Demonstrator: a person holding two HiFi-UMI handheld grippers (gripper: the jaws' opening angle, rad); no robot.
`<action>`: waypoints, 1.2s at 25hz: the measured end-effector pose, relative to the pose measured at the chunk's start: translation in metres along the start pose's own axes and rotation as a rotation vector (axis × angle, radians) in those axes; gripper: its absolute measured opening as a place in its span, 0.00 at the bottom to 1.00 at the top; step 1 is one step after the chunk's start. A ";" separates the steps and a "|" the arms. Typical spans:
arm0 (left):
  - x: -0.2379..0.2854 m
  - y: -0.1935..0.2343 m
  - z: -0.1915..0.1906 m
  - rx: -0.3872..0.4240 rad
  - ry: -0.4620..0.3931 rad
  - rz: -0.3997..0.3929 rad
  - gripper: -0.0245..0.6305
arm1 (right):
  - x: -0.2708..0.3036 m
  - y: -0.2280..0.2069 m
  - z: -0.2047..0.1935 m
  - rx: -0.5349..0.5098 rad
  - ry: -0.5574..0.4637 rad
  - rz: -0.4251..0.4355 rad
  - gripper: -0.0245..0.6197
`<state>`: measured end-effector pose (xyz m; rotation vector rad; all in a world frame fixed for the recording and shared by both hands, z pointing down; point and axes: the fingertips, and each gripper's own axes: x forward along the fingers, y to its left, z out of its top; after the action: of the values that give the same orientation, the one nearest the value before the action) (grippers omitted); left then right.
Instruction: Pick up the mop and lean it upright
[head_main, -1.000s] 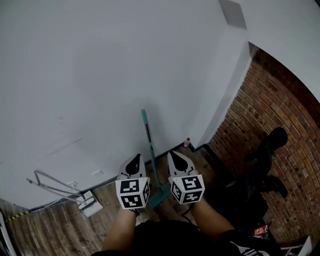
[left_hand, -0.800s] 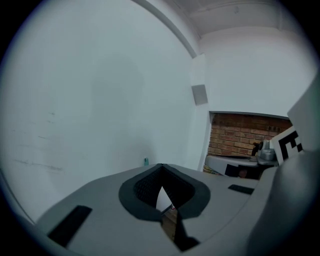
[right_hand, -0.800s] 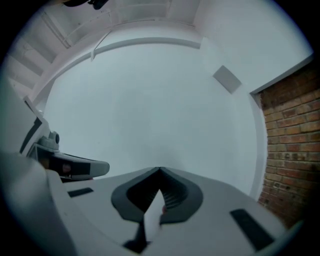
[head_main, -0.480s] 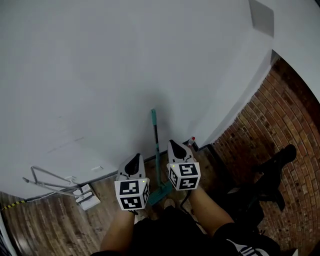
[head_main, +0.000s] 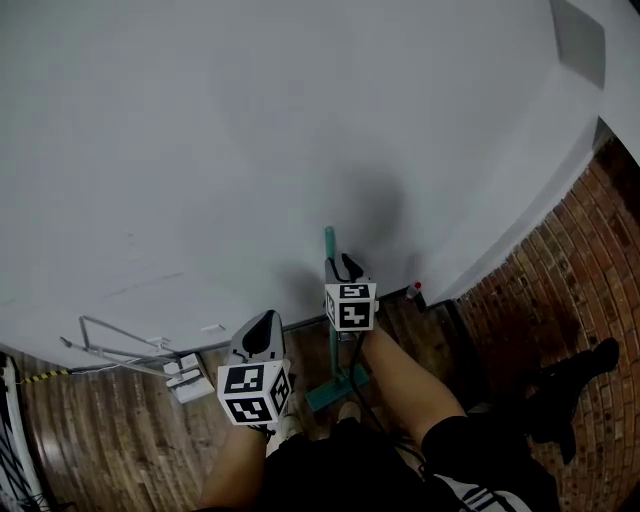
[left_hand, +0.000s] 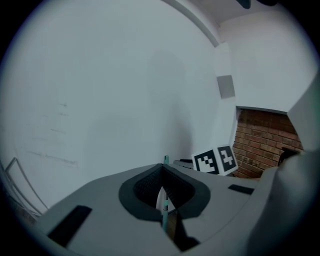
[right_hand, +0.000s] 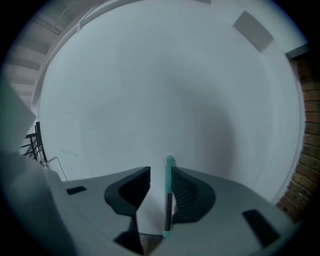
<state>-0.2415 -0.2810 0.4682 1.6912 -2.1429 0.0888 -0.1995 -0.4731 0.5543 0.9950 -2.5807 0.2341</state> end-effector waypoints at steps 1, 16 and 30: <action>0.001 0.002 -0.001 -0.006 0.005 0.015 0.04 | 0.012 -0.003 -0.004 -0.003 0.016 0.002 0.24; -0.011 0.020 -0.021 0.012 0.031 0.155 0.04 | 0.101 -0.027 -0.044 -0.075 0.242 -0.022 0.24; -0.020 0.009 -0.016 0.029 -0.007 0.103 0.04 | 0.011 -0.001 -0.043 -0.086 0.096 0.017 0.20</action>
<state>-0.2417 -0.2561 0.4775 1.5981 -2.2438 0.1444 -0.1942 -0.4684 0.5984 0.9089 -2.4912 0.1689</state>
